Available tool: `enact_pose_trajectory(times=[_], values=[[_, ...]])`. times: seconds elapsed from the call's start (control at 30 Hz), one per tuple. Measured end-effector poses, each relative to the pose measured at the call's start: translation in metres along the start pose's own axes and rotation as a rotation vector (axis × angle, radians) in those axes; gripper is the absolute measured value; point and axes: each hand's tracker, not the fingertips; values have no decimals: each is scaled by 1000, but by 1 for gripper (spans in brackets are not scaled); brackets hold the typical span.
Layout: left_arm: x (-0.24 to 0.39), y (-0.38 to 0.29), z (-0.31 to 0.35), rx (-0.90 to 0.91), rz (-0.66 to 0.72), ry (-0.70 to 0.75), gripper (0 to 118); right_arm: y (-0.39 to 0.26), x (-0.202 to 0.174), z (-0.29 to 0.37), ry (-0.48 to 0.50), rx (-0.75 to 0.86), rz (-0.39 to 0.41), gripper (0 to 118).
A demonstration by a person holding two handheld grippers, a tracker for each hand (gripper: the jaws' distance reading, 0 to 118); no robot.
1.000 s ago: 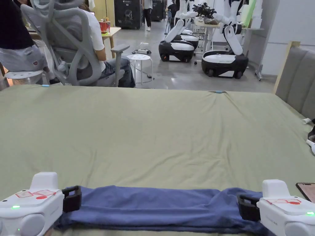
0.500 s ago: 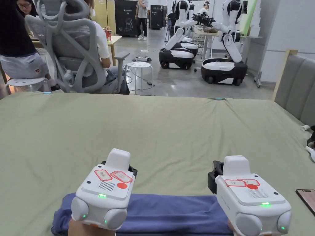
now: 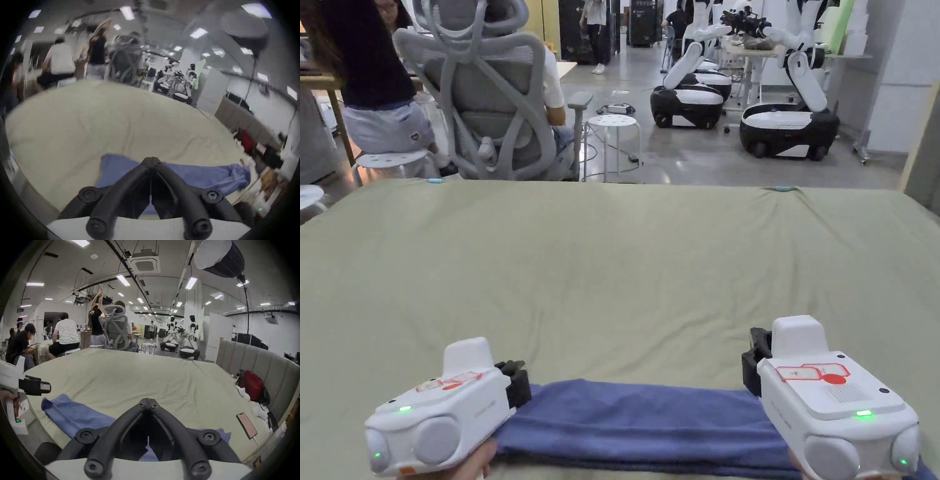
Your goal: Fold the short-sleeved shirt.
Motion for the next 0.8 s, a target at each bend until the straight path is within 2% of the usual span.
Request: enact_pose_trajectory(times=[0.03, 0.1, 0.13, 0.17, 0.27, 0.37, 0.4, 0.47, 0.5, 0.57, 0.6, 0.63, 0.67, 0.7, 0.73, 0.77, 0.8], values=[[-20, -4, 0, 2, 58, 5, 37, -1, -8, -3, 6, -6, 7, 0], [-52, -9, -2, -21, 124, 55, 112, -2, -19, -9, 26, -21, 9, 0], [-68, -13, -5, -41, 173, 81, 118, -3, -25, -11, 31, -28, 10, 0], [-83, -17, -5, -31, 236, 89, 117, -3, -30, -13, 38, -32, 15, 0], [-121, -26, -9, -58, 502, -47, 115, -5, -41, -18, 48, -47, 33, 0], [-149, -49, -33, -134, 816, -350, 115, -4, -45, -23, 48, -56, 37, 0], [-150, -55, -40, -114, 867, -449, 115, -4, -45, -24, 48, -57, 35, 0], [-143, -57, -54, -119, 919, -546, 113, -2, -45, -24, 48, -65, 30, 0], [-136, -59, -61, -152, 914, -530, 107, -2, -45, -25, 47, -67, 31, 0], [-121, -62, -80, -194, 913, -540, 91, -1, -45, -26, 40, -71, 41, 0], [-116, -62, -84, -188, 902, -508, 75, -1, -44, -26, 39, -74, 42, 0], [-113, -62, -86, -188, 889, -429, 53, -1, -43, -26, 35, -76, 42, 0], [-109, -61, -86, -193, 873, -324, 20, 0, -42, -26, 32, -77, 44, 0], [-107, -61, -85, -187, 854, -251, 8, 0, -41, -27, 29, -78, 45, 0], [-109, -61, -82, -174, 848, -229, 8, 1, -38, -26, 26, -80, 46, 0], [-109, -59, -77, -138, 842, -298, 7, 1, -36, -25, 25, -81, 47, 0], [-108, -53, -70, -107, 807, -289, 7, 1, -35, -25, 24, -84, 48, 0]])
